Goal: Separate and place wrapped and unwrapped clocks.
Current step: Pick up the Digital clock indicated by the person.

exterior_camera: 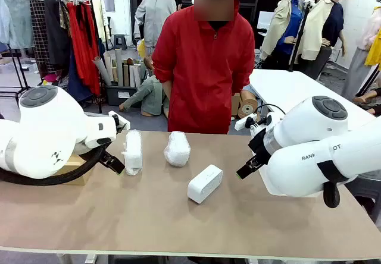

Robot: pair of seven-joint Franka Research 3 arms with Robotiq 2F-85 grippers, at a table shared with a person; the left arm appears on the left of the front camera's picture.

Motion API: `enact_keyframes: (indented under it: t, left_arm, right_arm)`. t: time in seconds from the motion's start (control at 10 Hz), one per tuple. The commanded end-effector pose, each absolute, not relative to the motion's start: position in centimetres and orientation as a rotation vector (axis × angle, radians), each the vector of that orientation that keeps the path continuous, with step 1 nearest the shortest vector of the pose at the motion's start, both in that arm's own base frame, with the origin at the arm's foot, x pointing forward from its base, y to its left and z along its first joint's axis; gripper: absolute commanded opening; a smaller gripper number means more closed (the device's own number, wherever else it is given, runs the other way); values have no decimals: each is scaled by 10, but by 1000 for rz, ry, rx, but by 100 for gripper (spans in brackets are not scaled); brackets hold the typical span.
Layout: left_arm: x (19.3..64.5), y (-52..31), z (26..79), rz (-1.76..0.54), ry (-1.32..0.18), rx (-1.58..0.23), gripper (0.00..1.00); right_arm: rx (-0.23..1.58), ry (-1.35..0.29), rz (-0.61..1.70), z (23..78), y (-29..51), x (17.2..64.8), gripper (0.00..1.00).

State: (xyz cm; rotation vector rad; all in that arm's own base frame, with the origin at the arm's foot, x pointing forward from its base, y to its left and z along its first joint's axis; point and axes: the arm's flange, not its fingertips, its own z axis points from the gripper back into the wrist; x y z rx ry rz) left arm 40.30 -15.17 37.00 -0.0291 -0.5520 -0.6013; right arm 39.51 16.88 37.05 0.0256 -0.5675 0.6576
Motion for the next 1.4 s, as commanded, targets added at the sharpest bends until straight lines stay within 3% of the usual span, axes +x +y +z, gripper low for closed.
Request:
enact_keyframes:
  t: [0.0,1.3]
  left_arm:
    - [403,-152,370,-601,-552,-29,100]
    - [403,-152,370,-601,-552,-29,100]
  right_arm:
    - [26,-568,658,371,169,395,100]
    - [26,-568,658,371,169,395,100]
